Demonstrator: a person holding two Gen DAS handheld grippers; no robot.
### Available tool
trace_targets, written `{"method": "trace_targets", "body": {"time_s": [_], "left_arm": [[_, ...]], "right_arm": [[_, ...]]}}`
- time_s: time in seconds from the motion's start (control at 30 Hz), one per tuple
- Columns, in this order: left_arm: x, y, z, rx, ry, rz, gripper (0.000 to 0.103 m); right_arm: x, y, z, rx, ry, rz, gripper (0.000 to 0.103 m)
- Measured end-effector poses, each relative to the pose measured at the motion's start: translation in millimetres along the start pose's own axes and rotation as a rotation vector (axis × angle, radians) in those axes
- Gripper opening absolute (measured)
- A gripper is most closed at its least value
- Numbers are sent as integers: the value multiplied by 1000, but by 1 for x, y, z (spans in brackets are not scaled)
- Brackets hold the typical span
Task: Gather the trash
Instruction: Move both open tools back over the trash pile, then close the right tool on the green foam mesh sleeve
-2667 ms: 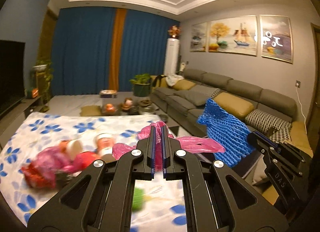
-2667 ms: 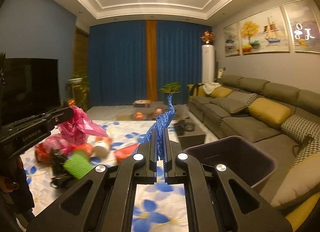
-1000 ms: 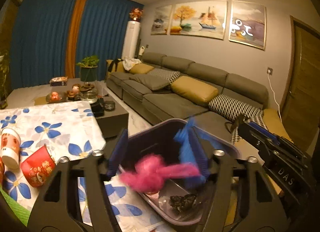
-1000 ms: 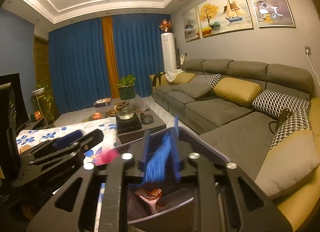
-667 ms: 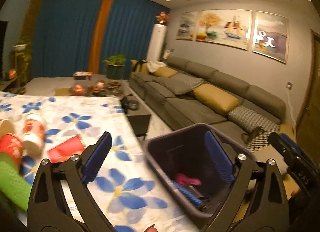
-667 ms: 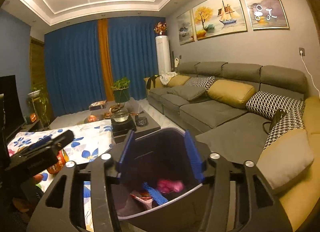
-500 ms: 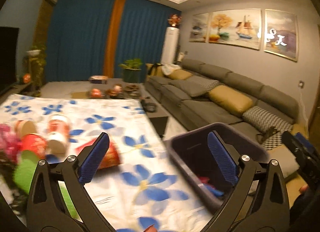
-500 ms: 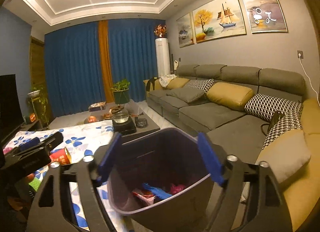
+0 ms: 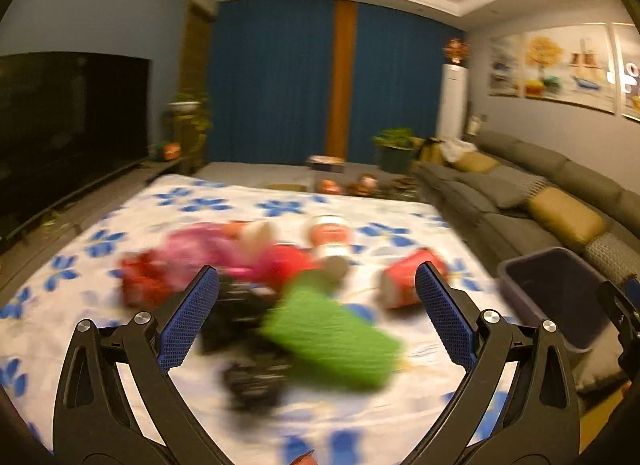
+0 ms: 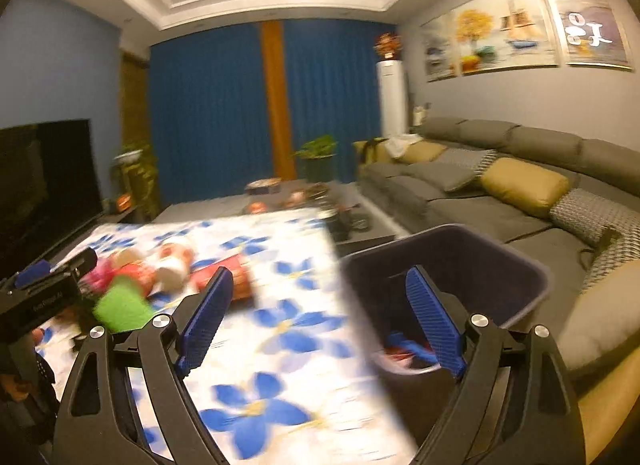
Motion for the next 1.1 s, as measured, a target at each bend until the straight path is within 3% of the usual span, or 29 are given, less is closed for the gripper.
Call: {"method": "trace_targets", "body": {"time_s": [0.13, 0.4, 0.63, 0.9, 1.1], "left_arm": [[-1, -17, -56, -100, 7, 14, 97], [-2, -34, -113, -177, -29, 17, 97], [10, -28, -128, -170, -28, -13, 97], [18, -15, -132, -154, -35, -31, 97], [23, -10, -129, -143, -30, -42, 97]], "right_arm": [[17, 16, -44, -85, -1, -67, 85], [57, 48, -124, -193, -98, -190, 85], [77, 75, -164, -240, -152, -253, 85], [94, 98, -180, -251, -183, -308, 85], [102, 112, -184, -269, -176, -365, 73]]}}
Point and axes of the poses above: each gripper's, at about its wrist camera, not at the fingertips, and y roughly the way its jaws point, z to its right, x to its underside, the point moved 7 cm from there along y, roughly the way its jaws point, and after that the axes turned 15 degrees about z, right-handed, at the moved point
